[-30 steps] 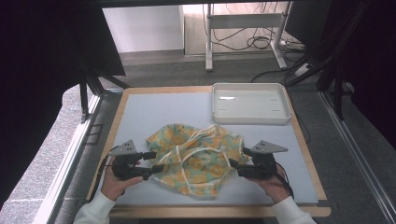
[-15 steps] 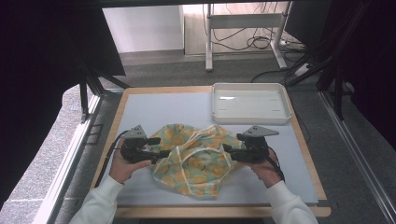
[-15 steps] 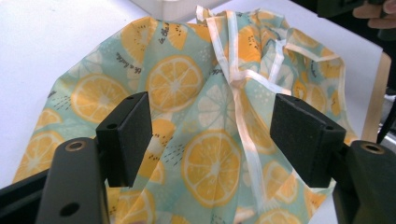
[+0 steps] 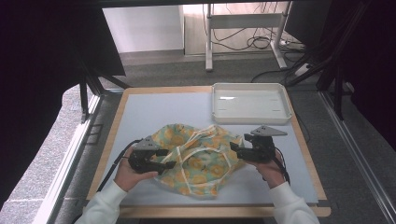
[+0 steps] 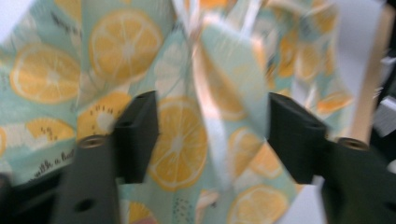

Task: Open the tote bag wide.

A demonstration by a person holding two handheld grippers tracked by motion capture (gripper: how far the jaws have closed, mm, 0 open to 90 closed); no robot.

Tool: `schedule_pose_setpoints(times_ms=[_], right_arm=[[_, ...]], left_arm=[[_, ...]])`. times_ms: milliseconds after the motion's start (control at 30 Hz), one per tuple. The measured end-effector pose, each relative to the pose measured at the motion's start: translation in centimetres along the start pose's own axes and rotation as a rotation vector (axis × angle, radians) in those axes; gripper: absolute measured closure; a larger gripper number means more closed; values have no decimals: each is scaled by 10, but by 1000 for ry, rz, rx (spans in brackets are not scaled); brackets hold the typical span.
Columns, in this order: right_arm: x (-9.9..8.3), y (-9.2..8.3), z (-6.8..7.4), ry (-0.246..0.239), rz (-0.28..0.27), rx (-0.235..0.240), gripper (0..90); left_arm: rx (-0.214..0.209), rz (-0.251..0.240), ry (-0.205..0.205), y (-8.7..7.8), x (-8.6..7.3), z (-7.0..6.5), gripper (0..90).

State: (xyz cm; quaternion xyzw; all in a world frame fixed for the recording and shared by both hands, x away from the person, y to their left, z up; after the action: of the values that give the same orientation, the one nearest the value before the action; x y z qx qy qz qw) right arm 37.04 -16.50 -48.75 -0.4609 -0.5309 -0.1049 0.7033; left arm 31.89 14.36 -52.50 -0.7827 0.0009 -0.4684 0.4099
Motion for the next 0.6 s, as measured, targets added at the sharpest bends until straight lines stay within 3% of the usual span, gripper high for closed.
schedule_pose_setpoints(times_ms=[100,233,367,600], right_arm=[[-1,0,-2,5,0,-6,302],[-1,0,-4,8,0,-10,304],[-1,-1,-5,8,1,-12,305],[-1,0,-2,-4,2,-4,330]], left_arm=[[-1,18,-1,4,-2,2,662],[-10,3,-1,2,0,4,839],[-9,-14,-5,0,1,5,890],[-9,-35,-36,-2,2,10,900]])
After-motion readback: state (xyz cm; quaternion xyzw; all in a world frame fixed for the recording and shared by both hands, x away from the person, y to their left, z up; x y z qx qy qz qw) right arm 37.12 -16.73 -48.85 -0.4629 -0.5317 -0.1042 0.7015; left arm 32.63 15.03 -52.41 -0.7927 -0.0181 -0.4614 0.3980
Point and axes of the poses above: each handheld gripper's, and its own axes: y roughly forward along the jaws, x roughly out of its top, z roughly to its left, the point moved 6 cm from there along y, roughly forward along the jaws, and after that the axes turned 6 degrees about -y, right-handed, at the moved point
